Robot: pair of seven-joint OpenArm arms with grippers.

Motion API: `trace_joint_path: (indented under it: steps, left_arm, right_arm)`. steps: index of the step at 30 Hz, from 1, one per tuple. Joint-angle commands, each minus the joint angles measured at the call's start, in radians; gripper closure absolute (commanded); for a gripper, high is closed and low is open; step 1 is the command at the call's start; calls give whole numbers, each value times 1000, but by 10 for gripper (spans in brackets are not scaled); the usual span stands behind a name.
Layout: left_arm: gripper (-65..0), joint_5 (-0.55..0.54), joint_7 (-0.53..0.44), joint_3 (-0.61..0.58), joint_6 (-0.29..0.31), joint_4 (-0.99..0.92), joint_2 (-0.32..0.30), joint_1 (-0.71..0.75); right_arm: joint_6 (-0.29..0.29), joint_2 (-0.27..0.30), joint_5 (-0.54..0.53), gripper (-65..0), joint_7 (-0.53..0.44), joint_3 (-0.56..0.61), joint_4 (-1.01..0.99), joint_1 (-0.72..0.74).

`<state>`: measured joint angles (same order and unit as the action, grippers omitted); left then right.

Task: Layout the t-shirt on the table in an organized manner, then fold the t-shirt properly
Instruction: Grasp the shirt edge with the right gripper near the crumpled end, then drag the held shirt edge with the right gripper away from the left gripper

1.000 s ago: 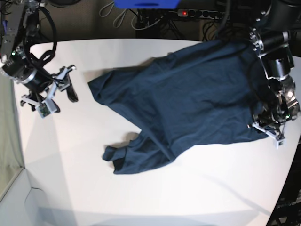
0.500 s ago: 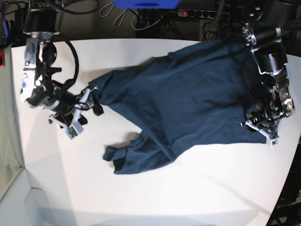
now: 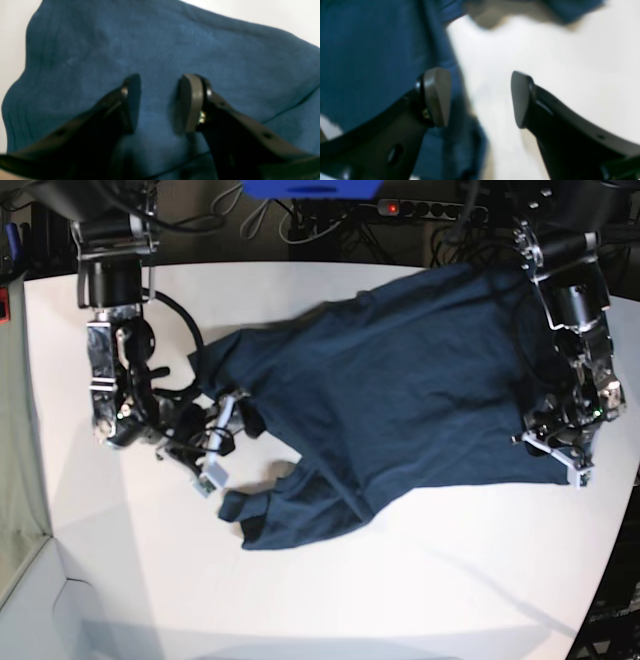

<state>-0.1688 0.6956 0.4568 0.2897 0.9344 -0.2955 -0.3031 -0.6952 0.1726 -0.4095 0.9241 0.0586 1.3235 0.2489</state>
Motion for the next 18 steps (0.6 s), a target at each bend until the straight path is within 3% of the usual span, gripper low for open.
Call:
trace_joint_path:
  steps: [1, 6, 10, 18]
  left_arm:
    - [-266, 5, 46, 1, -4, -1, -3, -1]
    - [-266, 5, 46, -2, -4, -1, -3, -6]
    - [-266, 5, 46, -2, -4, -1, -3, -9]
    - [-266, 5, 45, 0, -4, -1, -3, -9]
  right_arm:
    - [-3, 12, -16, -385, -10, 14, 35, -6]
    - [-3, 61, -16, -385, -10, 80, 221, -156]
    - [-3, 135, -16, -385, -9, 151, 336, -265]
    - [-3, 250, -16, -385, -6, 255, 391, -362]
